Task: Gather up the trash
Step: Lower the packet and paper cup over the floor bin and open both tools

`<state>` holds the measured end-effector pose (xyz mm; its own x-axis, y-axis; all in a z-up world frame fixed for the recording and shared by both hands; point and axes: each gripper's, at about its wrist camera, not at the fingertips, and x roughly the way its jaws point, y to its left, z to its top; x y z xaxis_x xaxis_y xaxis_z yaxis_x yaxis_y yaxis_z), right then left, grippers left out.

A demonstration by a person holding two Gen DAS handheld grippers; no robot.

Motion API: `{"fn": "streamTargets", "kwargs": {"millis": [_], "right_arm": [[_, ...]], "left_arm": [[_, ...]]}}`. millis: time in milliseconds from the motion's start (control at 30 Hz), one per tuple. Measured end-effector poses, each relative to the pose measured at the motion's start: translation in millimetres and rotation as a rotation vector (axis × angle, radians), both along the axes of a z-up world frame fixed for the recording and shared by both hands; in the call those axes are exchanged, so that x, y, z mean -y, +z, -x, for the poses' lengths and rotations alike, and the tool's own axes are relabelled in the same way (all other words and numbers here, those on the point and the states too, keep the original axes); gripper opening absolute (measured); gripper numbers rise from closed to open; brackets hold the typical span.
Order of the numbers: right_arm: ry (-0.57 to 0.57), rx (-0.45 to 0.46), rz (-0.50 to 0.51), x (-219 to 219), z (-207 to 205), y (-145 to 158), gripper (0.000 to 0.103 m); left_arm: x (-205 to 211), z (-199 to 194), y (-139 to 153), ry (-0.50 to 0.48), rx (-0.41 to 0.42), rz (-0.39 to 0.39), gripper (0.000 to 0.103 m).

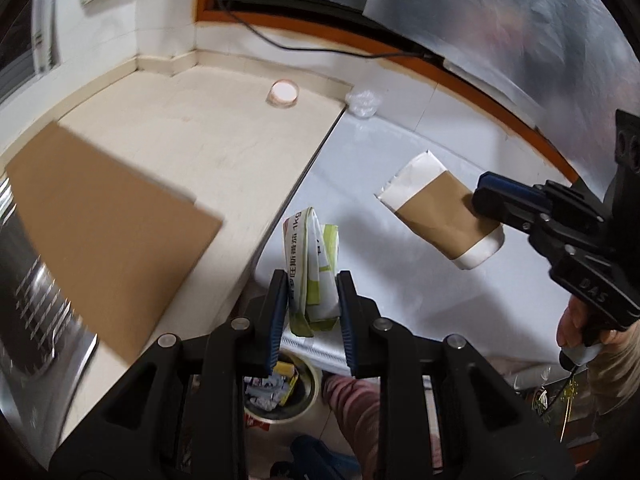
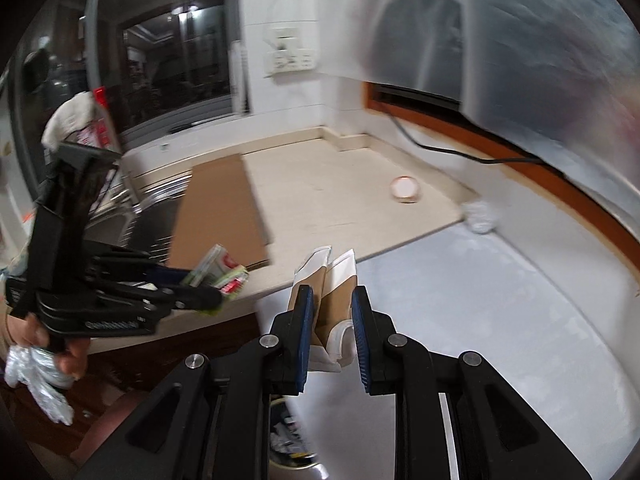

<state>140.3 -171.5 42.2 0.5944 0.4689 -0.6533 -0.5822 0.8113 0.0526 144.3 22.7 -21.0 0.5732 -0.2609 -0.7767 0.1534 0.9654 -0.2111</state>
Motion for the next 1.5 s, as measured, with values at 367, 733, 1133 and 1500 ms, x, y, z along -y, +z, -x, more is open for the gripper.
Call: {"fn": "streamTargets", "kwargs": {"millis": [367,733,1133,1500], "right_arm": [[0.058,-0.010,0.039,-61,87,-45,0.019],[0.046,-0.158,0.124,-94,89,-173,0.020],[-0.004,-0.271,0.120,-95,58,-271,0.023],[-0.063,-0.285,0.134,-85,30,-299,0.038]], "left_arm": [[-16,81,-53,0.052,-0.009,-0.038,0.021],[-5,93,-139,0.039,-0.060,-0.112,0.023],[2,66,-203,-0.002,-0.099,-0.161,0.027],[14,54,-220,-0.032,-0.074,-0.282,0.053]]}}
